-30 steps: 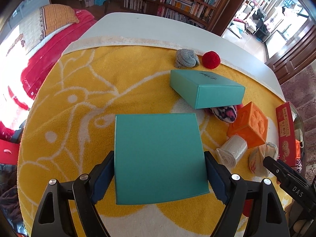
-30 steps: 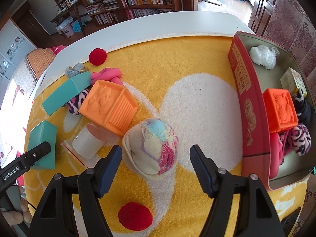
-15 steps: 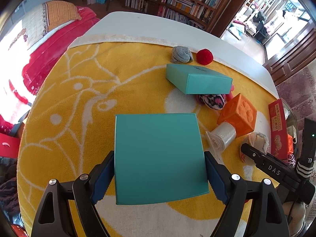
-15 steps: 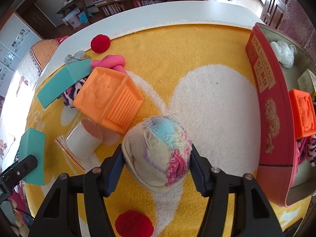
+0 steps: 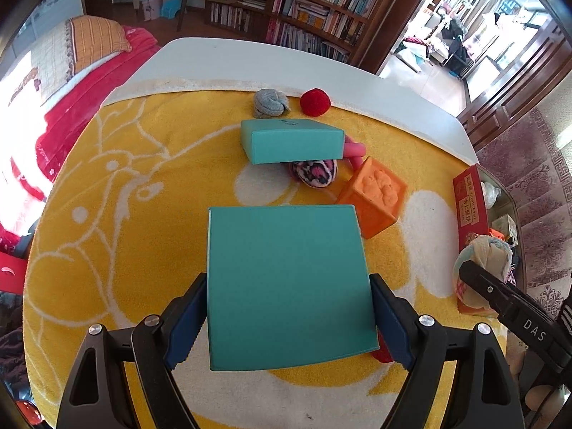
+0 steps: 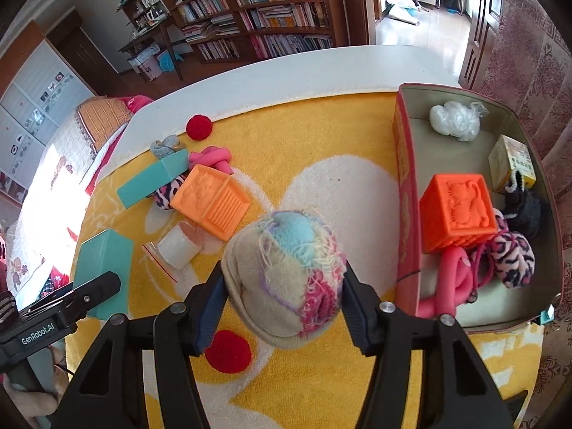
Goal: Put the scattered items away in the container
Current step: 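Carry the teal box and knit beanie into the red tin and open both tools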
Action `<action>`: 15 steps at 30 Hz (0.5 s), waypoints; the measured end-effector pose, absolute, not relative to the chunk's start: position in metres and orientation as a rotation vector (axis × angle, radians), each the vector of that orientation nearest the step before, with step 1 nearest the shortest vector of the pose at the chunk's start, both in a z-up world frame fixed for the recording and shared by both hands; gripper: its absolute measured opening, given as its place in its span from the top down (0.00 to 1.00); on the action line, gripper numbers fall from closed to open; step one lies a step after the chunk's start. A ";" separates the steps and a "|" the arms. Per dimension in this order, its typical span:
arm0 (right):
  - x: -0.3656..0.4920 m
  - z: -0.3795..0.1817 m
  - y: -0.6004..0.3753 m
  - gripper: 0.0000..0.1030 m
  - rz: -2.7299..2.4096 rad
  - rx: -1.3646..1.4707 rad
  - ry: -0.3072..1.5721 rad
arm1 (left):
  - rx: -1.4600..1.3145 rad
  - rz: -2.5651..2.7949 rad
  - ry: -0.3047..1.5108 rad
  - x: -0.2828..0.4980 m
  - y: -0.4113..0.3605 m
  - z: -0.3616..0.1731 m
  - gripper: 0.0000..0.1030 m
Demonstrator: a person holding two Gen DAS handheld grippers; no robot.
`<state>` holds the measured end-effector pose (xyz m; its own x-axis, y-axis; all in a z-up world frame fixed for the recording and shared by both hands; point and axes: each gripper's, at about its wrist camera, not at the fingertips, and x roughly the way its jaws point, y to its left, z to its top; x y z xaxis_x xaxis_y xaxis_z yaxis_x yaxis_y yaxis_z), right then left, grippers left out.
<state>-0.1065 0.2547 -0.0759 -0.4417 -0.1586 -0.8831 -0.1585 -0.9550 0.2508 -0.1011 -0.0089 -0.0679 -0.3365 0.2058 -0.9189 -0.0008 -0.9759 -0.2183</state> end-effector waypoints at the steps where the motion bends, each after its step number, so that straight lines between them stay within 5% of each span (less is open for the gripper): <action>1: -0.104 -0.072 0.264 0.39 -2.645 1.649 -0.481 | -1.718 2.449 -0.261 -0.101 -0.001 -0.065 0.16; 15: -0.050 -0.070 0.375 0.39 -2.745 1.697 -0.612 | -1.597 2.363 -0.130 -0.095 0.116 -0.040 0.16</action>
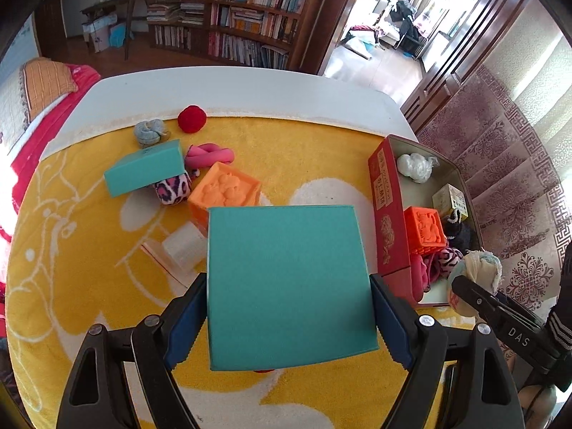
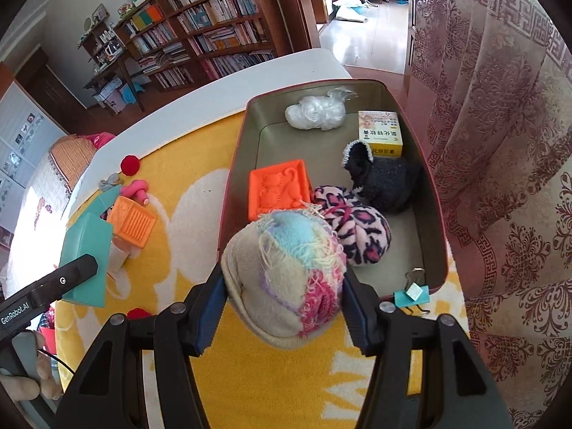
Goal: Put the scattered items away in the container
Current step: 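Carry the teal box and knit beanie into the red tin and open both tools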
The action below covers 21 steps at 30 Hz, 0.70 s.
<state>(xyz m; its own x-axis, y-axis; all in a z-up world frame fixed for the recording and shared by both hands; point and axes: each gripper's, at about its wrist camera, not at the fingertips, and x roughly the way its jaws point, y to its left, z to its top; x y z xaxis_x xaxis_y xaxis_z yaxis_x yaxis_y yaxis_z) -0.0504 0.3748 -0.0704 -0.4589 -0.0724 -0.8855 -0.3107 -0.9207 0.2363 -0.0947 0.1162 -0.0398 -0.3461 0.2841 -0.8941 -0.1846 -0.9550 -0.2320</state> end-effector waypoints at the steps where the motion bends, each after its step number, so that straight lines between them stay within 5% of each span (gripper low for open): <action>1: -0.051 -0.072 0.378 0.39 2.506 -1.553 0.552 | -1.590 2.360 -0.123 -0.094 0.122 -0.038 0.16; 21: -0.096 -0.110 0.378 0.38 2.559 -1.682 0.296 | -1.546 2.402 -0.105 -0.106 0.168 -0.016 0.16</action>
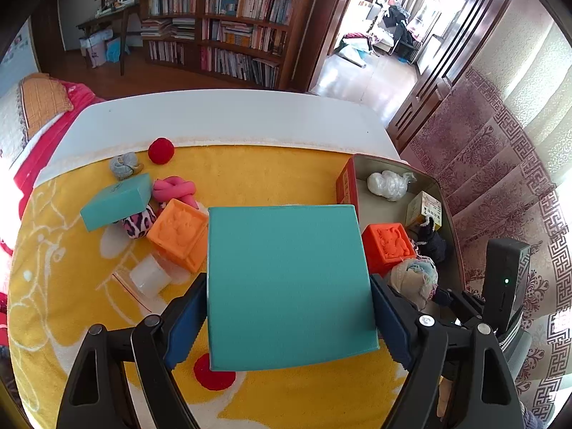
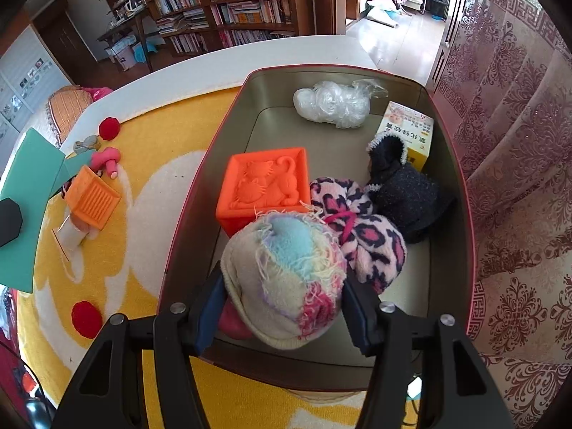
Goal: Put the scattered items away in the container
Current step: 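Carry the teal box and knit beanie into the red tin and open both tools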
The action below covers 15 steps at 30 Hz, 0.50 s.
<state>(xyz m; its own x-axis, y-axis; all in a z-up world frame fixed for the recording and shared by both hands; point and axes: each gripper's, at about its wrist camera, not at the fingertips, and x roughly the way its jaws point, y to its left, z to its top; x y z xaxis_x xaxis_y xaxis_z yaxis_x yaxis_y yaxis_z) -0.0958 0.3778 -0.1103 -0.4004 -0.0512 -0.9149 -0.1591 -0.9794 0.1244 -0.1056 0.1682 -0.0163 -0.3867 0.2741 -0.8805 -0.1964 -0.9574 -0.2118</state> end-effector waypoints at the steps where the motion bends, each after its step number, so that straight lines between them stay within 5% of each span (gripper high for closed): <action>1: -0.094 -0.108 0.377 0.38 2.577 -1.673 0.287 | -1.546 2.397 -0.102 -0.107 0.172 -0.017 0.16; 15: -0.051 -0.059 0.402 0.26 2.683 -1.466 0.397 | -1.468 2.306 -0.024 -0.144 0.254 -0.015 0.16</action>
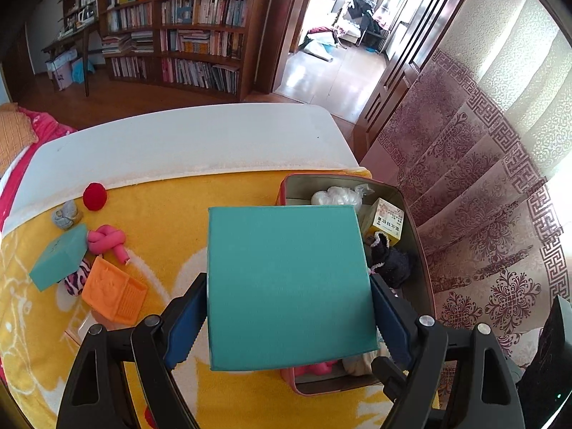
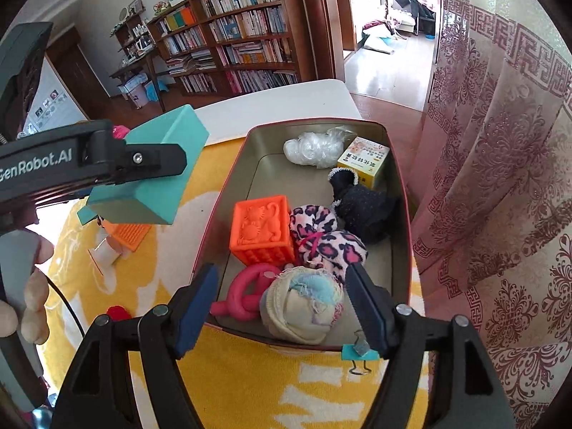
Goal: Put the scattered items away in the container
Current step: 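Carry the teal box and knit beanie into the red tin and open both tools, then withdraw both open tools from the tin back over the blanket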
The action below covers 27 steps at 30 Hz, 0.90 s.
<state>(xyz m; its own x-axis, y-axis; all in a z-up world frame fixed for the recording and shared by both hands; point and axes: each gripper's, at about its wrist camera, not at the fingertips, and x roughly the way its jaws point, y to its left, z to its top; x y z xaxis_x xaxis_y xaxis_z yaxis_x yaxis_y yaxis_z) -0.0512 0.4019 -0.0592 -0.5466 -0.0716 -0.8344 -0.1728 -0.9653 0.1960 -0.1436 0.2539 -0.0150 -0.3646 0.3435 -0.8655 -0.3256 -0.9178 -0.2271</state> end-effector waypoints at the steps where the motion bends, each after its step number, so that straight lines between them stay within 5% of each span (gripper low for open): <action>1: -0.048 -0.058 0.403 0.26 2.682 -1.461 0.398 | -1.464 2.299 -0.020 -0.147 0.260 -0.015 0.16; 13: -0.037 -0.056 0.409 0.26 2.670 -1.452 0.407 | -1.548 2.199 -0.076 -0.171 0.295 -0.032 0.15; 27: -0.045 -0.058 0.378 0.26 2.697 -1.481 0.410 | -1.615 2.258 -0.130 -0.152 0.225 -0.040 0.15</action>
<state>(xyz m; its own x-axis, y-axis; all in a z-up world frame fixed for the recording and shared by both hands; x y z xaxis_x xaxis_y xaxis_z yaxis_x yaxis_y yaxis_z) -0.0449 0.3777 -0.0579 -0.5442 -0.0937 -0.8337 -0.1582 -0.9644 0.2117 -0.1517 0.2255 -0.0397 -0.2815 0.3408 -0.8970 -0.2356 -0.9307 -0.2797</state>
